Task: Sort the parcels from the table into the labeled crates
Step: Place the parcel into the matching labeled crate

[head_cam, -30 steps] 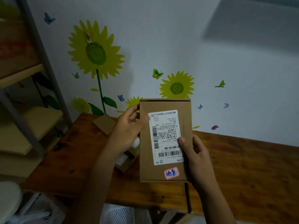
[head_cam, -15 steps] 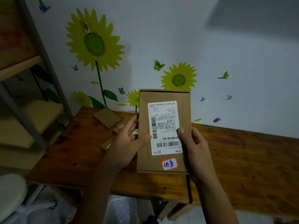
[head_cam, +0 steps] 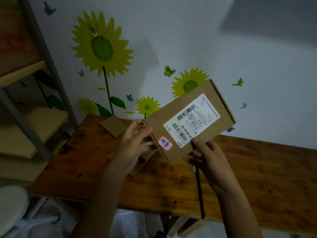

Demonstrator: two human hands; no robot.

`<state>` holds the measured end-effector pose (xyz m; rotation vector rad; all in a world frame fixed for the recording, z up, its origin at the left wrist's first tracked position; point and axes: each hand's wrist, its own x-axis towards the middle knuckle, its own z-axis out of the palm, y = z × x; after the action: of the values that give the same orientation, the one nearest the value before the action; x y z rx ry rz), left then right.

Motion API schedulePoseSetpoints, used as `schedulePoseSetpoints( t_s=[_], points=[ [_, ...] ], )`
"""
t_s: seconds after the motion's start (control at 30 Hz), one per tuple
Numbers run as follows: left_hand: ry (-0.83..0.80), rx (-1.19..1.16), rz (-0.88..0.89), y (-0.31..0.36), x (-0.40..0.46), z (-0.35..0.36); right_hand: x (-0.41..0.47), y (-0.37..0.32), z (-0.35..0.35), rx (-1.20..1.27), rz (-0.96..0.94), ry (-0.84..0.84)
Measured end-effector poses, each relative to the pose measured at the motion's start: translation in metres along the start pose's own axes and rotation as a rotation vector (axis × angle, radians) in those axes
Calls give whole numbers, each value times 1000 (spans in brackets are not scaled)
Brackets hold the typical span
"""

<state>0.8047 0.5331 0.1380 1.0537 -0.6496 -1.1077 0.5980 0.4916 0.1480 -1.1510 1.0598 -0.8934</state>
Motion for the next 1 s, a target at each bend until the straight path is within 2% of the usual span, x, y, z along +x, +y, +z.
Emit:
schedulePoseSetpoints(
  t_s=[0.07,0.1,0.23,0.27,0.3,0.37,0.43,0.5,0.6,0.67,0.73,0.8,1.0],
  points=[
    [35,73,72,14,14,-2,-10,-5,-10,-316,-8,-56],
    [48,134,115,24,21,-5,-16,-9,-14,-433,-64,-22],
    [-64,404,238,67,40,-13,-28,-31,-24,-588,-444,370],
    [-121,476,236,76,45,-12,-25,-35,-22,-647,-527,391],
    [-191,563,230,82,48,-9,-19,-36,-18,-736,-573,332],
    [-319,725,211,89,51,2,-6,-32,-11,-863,-485,78],
    [-365,762,196,87,50,10,1,-25,-3,-722,-292,-162],
    [-320,721,227,81,48,9,3,-11,3,-467,-214,-261],
    [-83,687,300,58,42,-7,2,11,7,-245,-183,-140],
    [12,610,204,38,28,-15,3,20,8,-156,-155,-71],
    [-66,535,107,20,15,-15,6,24,8,-118,-144,-47],
    [-121,463,83,7,7,-13,6,26,9,-106,-154,-49],
    [-131,357,85,-12,-2,-15,5,27,13,-50,-172,-58]
  ],
)
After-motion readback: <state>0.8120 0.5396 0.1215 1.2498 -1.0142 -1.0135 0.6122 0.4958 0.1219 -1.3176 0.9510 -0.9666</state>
